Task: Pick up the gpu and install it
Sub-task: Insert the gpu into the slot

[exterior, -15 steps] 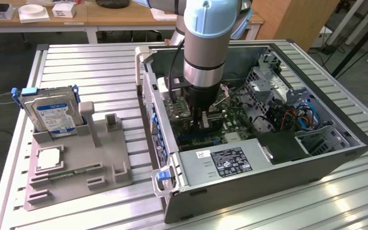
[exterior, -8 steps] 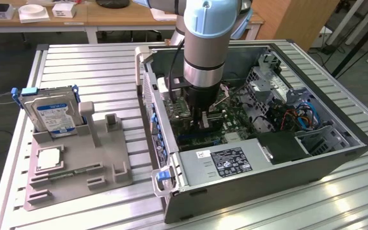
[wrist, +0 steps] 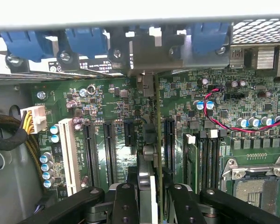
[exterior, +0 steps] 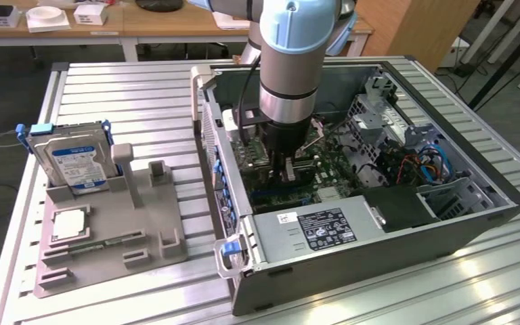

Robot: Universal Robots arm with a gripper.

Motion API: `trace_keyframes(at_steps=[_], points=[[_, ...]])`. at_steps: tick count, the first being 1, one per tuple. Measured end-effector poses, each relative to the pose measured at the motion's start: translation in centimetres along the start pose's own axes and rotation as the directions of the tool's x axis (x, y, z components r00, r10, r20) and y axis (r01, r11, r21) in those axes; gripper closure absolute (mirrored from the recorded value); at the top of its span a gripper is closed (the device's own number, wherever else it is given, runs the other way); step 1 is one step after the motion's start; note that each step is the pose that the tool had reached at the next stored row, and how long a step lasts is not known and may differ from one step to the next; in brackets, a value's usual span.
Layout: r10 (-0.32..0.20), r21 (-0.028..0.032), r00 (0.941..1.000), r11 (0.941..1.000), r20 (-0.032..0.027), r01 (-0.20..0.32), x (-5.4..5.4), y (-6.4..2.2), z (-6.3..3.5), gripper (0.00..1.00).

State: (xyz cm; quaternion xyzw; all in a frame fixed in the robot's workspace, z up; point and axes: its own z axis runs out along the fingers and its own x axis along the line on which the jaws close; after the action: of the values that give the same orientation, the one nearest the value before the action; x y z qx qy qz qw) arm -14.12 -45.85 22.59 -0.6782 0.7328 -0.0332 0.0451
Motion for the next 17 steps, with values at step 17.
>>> trace_keyframes(at_steps=[17], points=[[0.0, 0.0001, 1.0, 1.0, 0.0002, 0.0, 0.01, 0.09, 0.79, 0.71]])
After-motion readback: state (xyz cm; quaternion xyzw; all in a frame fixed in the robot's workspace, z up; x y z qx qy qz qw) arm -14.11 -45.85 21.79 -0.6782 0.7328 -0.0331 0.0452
